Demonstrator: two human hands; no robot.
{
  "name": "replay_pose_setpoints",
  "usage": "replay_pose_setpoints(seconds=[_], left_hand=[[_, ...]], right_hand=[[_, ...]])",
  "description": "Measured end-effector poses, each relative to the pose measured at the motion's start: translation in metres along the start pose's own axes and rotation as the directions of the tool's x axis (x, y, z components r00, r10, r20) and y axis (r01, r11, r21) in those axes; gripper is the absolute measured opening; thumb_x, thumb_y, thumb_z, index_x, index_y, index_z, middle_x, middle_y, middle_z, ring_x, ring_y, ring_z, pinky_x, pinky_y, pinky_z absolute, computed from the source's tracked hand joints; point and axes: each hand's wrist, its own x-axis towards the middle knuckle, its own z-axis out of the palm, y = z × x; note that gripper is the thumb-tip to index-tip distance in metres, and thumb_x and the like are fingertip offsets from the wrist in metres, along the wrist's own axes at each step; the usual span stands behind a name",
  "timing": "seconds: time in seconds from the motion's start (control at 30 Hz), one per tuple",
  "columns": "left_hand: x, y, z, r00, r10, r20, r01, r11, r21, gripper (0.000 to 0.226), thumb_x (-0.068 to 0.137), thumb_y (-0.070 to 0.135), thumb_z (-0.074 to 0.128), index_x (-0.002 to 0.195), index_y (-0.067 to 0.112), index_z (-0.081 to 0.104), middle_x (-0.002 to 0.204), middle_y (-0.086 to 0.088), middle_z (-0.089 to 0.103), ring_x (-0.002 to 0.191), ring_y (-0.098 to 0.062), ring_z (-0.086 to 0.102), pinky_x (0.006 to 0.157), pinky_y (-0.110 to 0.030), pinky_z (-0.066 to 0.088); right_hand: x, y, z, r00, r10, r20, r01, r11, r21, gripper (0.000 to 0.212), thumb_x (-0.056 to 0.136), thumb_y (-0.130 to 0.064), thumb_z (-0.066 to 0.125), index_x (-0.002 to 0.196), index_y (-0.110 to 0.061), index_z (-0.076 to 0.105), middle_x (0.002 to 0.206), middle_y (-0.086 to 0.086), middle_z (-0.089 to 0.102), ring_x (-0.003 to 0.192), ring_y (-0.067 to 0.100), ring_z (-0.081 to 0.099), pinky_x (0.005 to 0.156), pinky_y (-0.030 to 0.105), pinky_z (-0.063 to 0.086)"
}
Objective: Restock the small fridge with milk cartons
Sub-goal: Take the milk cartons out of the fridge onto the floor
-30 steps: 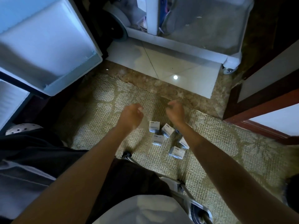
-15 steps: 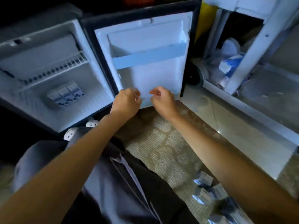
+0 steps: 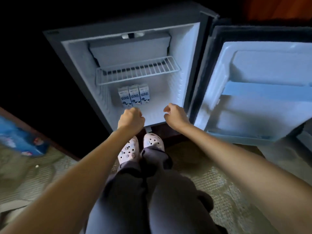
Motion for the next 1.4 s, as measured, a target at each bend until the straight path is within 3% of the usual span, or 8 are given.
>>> replay_pose_setpoints(seconds=[0.33,0.53,0.7,0.83,0.97,1.1,1.27,1.4], left_hand=[[0.123,-0.059,0.006,1.0,-0.016,0.025,0.013,0.994,0.112,0.026,0.09,0.006,0.045,0.114,0.002,0.051,0.115,-0.018,0.056,0.087,-0.027,0.048,0.071,-0.034,0.041],[0.178,-0.07,0.018,0.998,0.035,0.051,-0.041,0.992,0.12,0.043,0.09,0.002,0.041,0.133,0.007,0.037,0.132,-0.011,0.046,0.114,-0.028,0.051,0.087,-0.036,0.046],[0.209,-0.083,0.029,0.995,0.094,0.045,-0.101,0.974,0.205,0.071,0.092,0.006,0.046,0.149,0.008,0.003,0.159,-0.006,0.0,0.146,-0.023,0.005,0.116,-0.04,0.023],[0.217,-0.092,0.039,0.991,0.132,0.037,-0.137,0.954,0.266,0.074,0.09,0.005,0.047,0.148,0.008,0.001,0.159,-0.007,-0.002,0.146,-0.025,0.005,0.11,-0.043,0.032],[0.218,-0.093,0.042,0.975,0.214,-0.056,-0.178,0.909,0.377,0.069,0.086,0.001,0.05,0.145,0.005,0.017,0.15,-0.013,0.025,0.136,-0.027,0.029,0.104,-0.038,0.036],[0.214,-0.091,0.045,0.969,0.227,-0.098,-0.156,0.87,0.469,0.056,0.084,-0.001,0.049,0.136,0.005,0.031,0.136,-0.011,0.04,0.122,-0.026,0.041,0.095,-0.034,0.039],[0.213,-0.091,0.046,0.94,0.261,-0.222,-0.137,0.88,0.455,0.052,0.085,-0.004,0.046,0.134,0.006,0.031,0.133,-0.012,0.04,0.122,-0.026,0.04,0.099,-0.035,0.036],[0.217,-0.094,0.053,0.959,0.219,-0.181,-0.133,0.909,0.396,0.056,0.083,-0.001,0.054,0.135,0.009,0.035,0.136,-0.011,0.04,0.126,-0.026,0.037,0.101,-0.035,0.037]], right_hand=[[0.132,-0.009,0.073,0.98,-0.105,0.167,0.136,0.973,-0.185,0.056,0.089,-0.001,0.047,0.142,-0.001,0.028,0.146,0.016,0.034,0.135,0.032,0.033,0.104,0.036,0.036],[0.189,-0.01,0.095,0.966,-0.18,0.188,0.235,0.912,-0.335,0.08,0.088,-0.001,0.047,0.149,-0.011,-0.004,0.158,0.007,-0.009,0.146,0.027,-0.007,0.116,0.043,0.018],[0.214,0.0,0.108,0.956,-0.195,0.218,0.276,0.847,-0.454,0.083,0.087,-0.002,0.046,0.149,-0.016,-0.007,0.158,0.001,-0.015,0.146,0.024,-0.012,0.116,0.048,0.021],[0.21,0.01,0.114,0.945,-0.279,0.172,0.328,0.82,-0.47,0.082,0.085,0.002,0.043,0.149,-0.014,-0.005,0.158,0.002,-0.012,0.146,0.025,-0.01,0.115,0.043,0.021],[0.203,0.017,0.123,0.939,-0.337,0.069,0.332,0.835,-0.439,0.076,0.082,0.007,0.043,0.148,-0.008,0.008,0.158,0.008,0.001,0.146,0.029,-0.001,0.114,0.043,0.022],[0.198,0.033,0.13,0.84,-0.536,-0.083,0.439,0.762,-0.476,0.061,0.06,0.016,0.055,0.12,0.004,0.051,0.128,0.026,0.051,0.126,0.041,0.046,0.097,0.051,0.046],[0.202,0.039,0.128,0.839,-0.497,-0.221,0.376,0.824,-0.425,0.069,0.063,0.01,0.062,0.123,-0.009,0.034,0.13,0.025,0.047,0.121,0.04,0.048,0.094,0.044,0.047],[0.204,0.043,0.133,0.822,-0.567,-0.042,0.481,0.732,-0.482,0.068,0.058,0.006,0.076,0.115,-0.008,0.04,0.119,0.022,0.058,0.106,0.039,0.06,0.069,0.041,0.057]])
